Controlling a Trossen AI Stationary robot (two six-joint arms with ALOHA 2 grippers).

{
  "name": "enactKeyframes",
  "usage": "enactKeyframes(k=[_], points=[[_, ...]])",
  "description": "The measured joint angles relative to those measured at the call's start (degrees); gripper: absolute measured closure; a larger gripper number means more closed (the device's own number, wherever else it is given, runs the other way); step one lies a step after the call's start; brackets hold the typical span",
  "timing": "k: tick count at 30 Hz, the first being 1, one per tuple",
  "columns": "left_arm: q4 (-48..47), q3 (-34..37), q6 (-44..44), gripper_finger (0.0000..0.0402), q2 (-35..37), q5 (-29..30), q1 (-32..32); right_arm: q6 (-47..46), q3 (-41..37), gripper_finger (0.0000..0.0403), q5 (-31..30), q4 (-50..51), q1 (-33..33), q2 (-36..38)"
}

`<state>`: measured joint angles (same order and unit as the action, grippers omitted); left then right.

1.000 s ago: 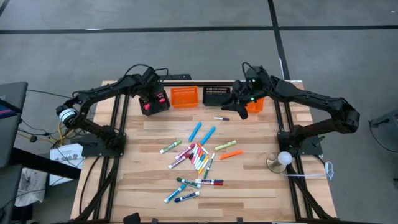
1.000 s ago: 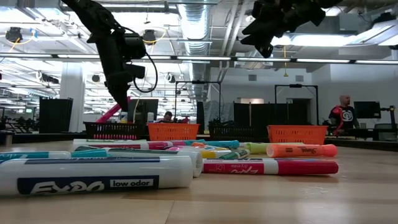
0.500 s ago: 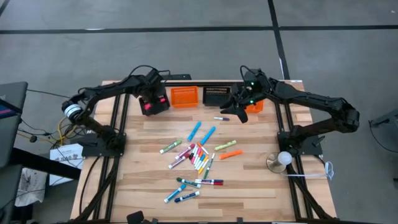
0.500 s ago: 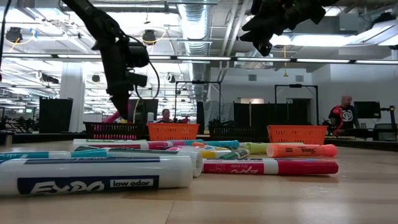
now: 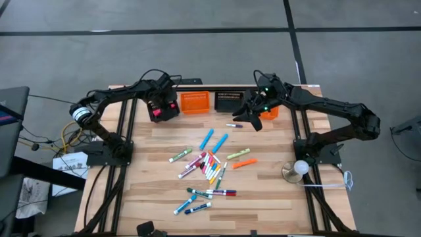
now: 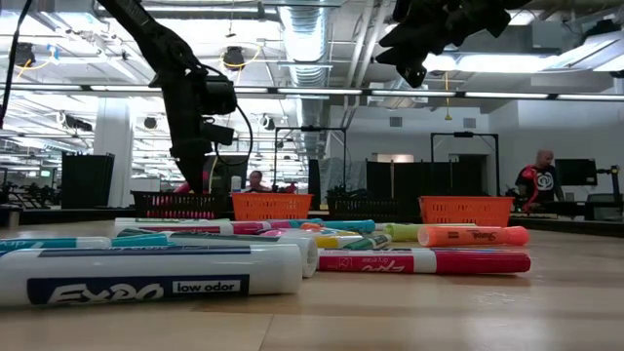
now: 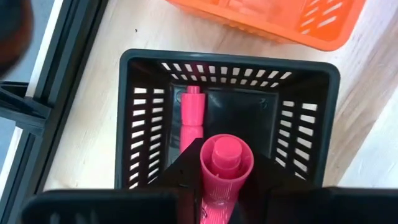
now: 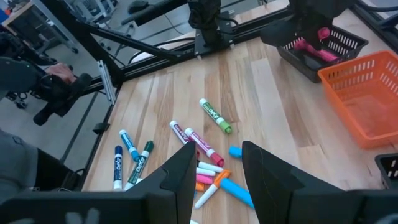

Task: Pick & Place Markers
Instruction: Put the pink highlighter into the left black bin, then put the light green highlighter into the left black bin

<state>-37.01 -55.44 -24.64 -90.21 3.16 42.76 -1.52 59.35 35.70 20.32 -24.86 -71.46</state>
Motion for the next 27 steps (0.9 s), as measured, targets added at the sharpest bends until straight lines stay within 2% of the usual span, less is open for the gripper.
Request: enactKeyframes(k=[15,20,24,27], points=[[0.0,0.0,1.1,0.0304,0.0,0.0,-0.1,-0.6,0.0,0.0284,0.1,0.0,0.0,0.0],[0.0,0.0,1.1,0.0277,0.4,0.0,-0.4,-0.7,0.0,0.0284,0.1,0.0,0.0,0.0],[-0.2,0.0,1.1,0.0247,3.1,0.0,-0.6,-0.8,0.0,0.0284,0.1,0.0,0.0,0.0],[-0.1,0.0,1.1,0.0232,8.1,0.1,-0.8,-1.5,0.0,0.0284,0.1,0.0,0.0,0.0]])
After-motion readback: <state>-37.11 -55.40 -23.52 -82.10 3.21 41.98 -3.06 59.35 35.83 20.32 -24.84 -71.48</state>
